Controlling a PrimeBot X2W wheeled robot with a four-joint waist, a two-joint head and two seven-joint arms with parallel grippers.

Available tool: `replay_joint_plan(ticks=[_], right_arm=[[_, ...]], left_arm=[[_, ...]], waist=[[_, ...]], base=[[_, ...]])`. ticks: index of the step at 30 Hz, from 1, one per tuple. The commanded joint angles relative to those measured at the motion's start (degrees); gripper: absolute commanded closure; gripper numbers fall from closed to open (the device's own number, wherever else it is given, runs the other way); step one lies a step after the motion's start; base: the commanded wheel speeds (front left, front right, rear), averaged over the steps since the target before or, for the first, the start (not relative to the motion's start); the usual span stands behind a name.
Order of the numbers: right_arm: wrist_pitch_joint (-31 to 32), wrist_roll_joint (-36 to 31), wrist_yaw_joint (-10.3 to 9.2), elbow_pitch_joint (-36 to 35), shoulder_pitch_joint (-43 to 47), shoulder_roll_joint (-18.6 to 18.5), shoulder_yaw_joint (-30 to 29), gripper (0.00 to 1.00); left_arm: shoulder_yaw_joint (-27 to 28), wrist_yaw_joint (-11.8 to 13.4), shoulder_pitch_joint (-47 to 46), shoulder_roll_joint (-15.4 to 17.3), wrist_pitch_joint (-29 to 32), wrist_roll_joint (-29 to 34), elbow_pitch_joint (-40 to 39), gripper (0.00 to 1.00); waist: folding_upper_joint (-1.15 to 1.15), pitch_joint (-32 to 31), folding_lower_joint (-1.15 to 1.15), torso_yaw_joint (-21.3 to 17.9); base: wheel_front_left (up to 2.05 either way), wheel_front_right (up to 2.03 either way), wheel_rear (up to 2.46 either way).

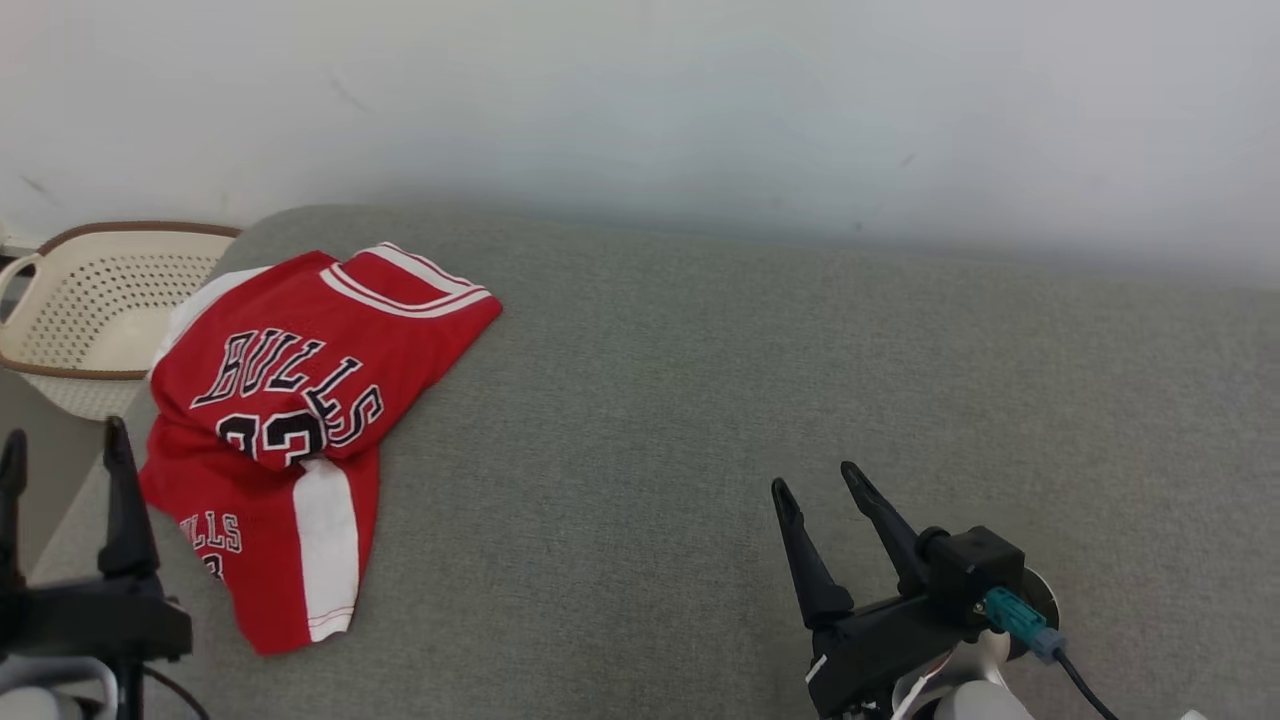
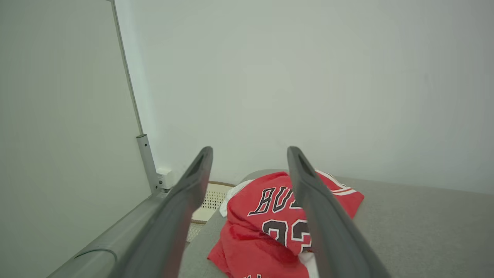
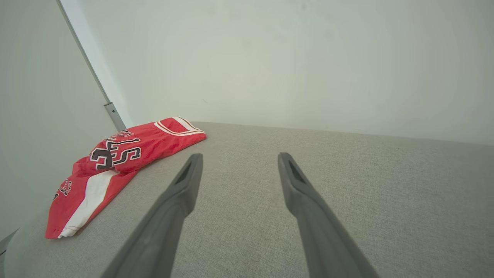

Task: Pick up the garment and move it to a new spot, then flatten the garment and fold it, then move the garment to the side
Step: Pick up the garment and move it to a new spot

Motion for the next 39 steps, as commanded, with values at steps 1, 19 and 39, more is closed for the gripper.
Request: replay_joint_plan(ticks=[1,19,39], right_arm=[[-0.2,-0.2,0.04,-0.1,-0.8,0.0,0.1,0.00],[-1.2,-2.4,0.04,-1.5,-5.6,0.0,1.1,0.00],[-2.8,-1.4,0.04,-0.6,-8.2,0.0,1.6,0.00]], left_arm=[[0.4,-0.5,-1.9,1.1,-0.2,-0.6,0.9,0.00],[2.1,-5.5,-17.3,9.9,2.8,-3.8,14.4,0.00],[-1.6,-10.4,-27.6,14.8,10.3,-4.0,35.5,0.00]], waist=[[0.00,2.9,0.00,-3.4],[0.00,12.8,0.00,-14.3],[0.00,17.3,0.00,-19.4]], base=[[0.00,0.00,0.00],[0.00,0.00,0.00],[0.00,0.00,0.00]])
